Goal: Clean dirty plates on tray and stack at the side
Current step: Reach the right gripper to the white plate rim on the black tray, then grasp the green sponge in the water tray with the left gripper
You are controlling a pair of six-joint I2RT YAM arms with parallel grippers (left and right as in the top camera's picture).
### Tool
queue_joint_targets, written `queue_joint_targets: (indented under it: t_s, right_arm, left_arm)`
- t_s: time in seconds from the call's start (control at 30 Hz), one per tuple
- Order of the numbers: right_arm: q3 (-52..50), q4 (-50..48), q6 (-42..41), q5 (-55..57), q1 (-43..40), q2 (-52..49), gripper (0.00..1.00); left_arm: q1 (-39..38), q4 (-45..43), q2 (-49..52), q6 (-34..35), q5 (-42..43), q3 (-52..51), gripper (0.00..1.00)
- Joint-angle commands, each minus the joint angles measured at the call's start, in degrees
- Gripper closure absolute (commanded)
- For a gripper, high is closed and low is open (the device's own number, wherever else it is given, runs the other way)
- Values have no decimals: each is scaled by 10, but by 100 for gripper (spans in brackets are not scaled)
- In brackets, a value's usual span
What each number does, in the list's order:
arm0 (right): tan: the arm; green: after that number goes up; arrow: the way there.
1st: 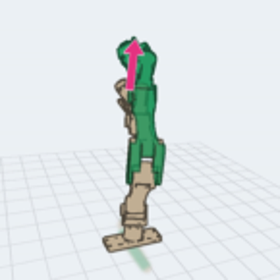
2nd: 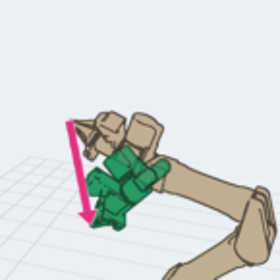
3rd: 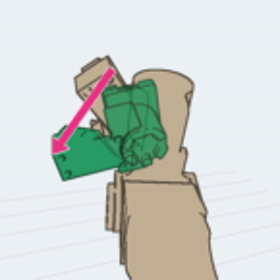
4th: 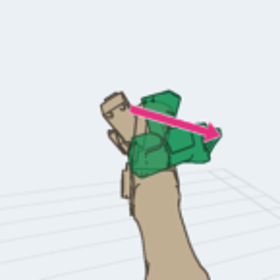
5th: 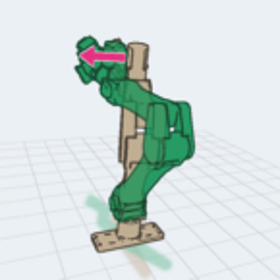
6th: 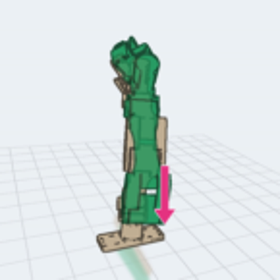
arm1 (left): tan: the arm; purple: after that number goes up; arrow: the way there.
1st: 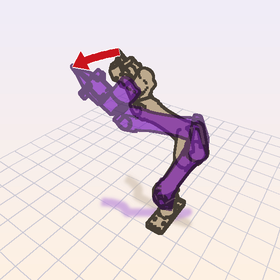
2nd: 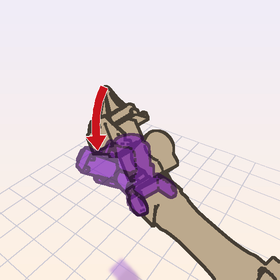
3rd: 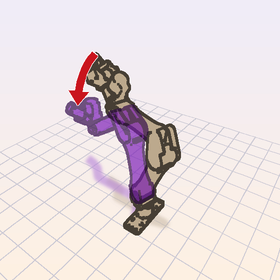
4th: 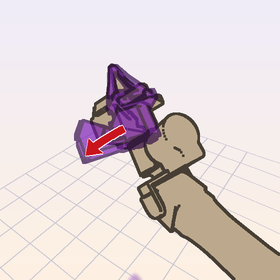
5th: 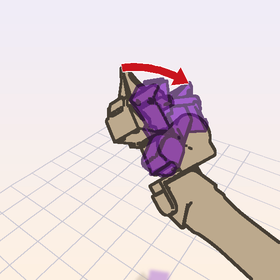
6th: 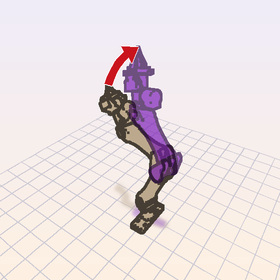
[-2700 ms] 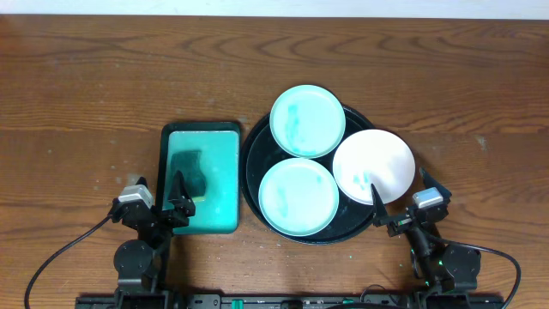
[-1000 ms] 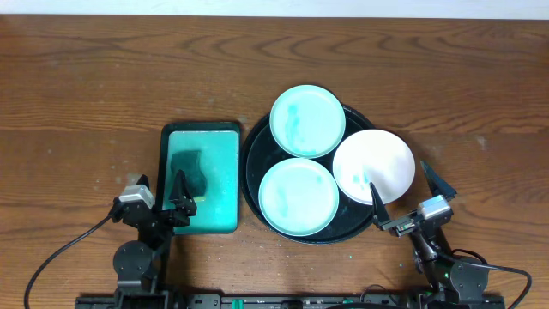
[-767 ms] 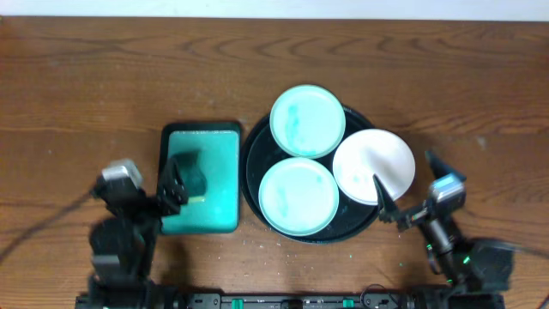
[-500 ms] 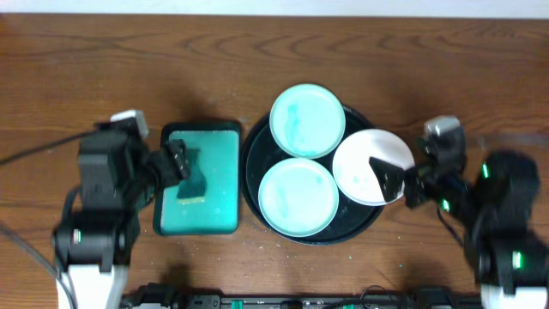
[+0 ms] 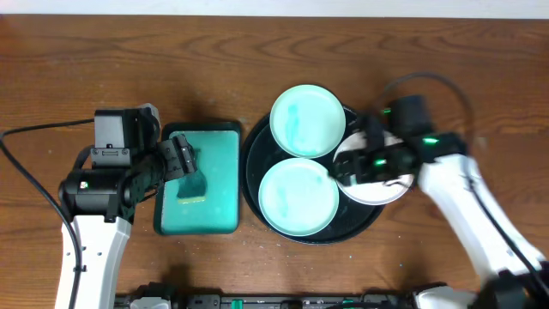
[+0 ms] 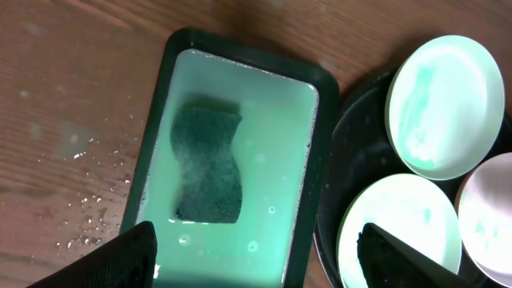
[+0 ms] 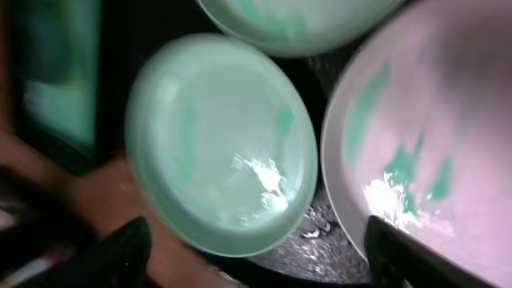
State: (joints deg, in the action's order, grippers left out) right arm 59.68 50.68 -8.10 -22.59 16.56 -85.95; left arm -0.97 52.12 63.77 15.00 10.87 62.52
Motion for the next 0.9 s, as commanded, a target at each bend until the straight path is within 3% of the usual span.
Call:
queue_joint_targets:
  t_s: [0.0,0.07,0.23,0.37,0.4,0.63,0.87]
  right_arm:
    - [-8,-17,-88,104,52,-69,37]
    - [-8,-23,-118,103,68,-115,51]
    - [-8,-23,-157,103,71,-179,56]
    - [-8,-32,-157,107,62,-191,78]
    - [-8,-36,-156,108,58,-190,79]
    - [-1,-41,-113,103,25,-165,74]
    - [10,-21,-75,104,32,-37,68]
  left_arm:
    - [-1,1,2,3,7,15,19]
    - [-1,5,5,3,7,15,20]
    - [-1,14,13,2,7,15,20]
    - [-1,15,35,2,7,15,20]
    - [-1,16,43,2,7,15,20]
    - [-1,23,92,-1,7,15,20]
    - [-1,28,86,-13,7,15,20]
